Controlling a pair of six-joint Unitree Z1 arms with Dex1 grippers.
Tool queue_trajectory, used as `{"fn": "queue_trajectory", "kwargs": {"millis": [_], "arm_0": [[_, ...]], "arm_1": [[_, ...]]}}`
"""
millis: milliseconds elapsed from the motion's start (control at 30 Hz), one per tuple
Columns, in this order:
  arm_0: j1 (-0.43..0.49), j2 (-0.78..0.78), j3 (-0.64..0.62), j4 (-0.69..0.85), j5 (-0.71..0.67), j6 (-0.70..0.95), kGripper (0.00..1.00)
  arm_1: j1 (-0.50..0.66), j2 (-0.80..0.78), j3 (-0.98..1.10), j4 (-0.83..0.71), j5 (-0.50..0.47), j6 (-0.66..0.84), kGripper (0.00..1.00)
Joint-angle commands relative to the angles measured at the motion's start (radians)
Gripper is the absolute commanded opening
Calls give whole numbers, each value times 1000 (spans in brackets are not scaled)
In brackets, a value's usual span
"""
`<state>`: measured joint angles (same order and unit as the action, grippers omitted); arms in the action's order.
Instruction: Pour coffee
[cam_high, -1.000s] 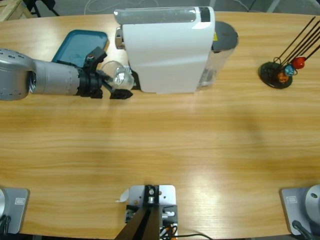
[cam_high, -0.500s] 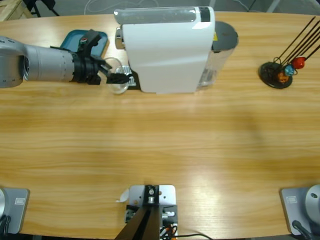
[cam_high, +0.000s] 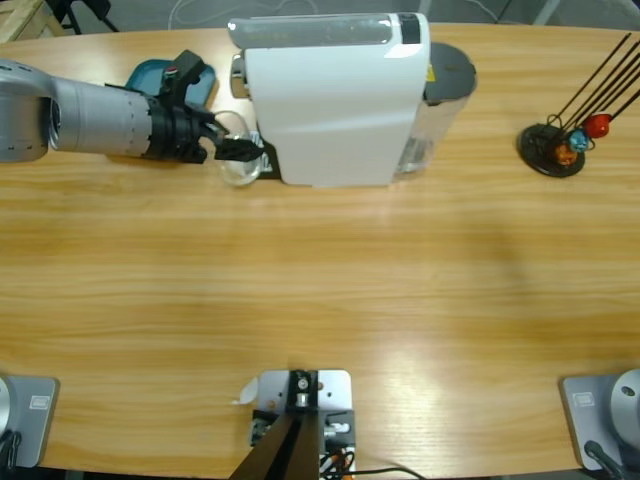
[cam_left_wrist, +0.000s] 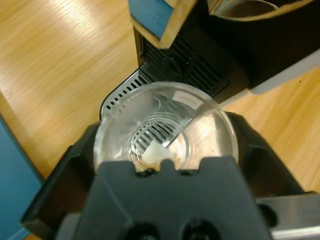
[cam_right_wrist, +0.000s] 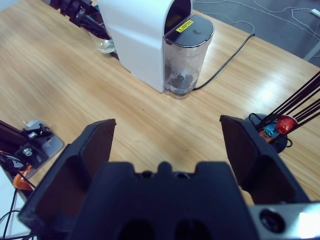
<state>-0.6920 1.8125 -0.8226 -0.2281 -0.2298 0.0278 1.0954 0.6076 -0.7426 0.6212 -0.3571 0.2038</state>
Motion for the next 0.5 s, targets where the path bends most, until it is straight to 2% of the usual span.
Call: {"fn": "queue_trajectory", "kwargs": {"millis": [33,500], "arm_0": [[5,77,-39,23,-11,17,1000],[-11,73,-21,23,-11,31,1000]], "arm_1": [[-12,-29,40,-6,-5,6,895],[-23,-28,42,-8,-3,5,890]]}}
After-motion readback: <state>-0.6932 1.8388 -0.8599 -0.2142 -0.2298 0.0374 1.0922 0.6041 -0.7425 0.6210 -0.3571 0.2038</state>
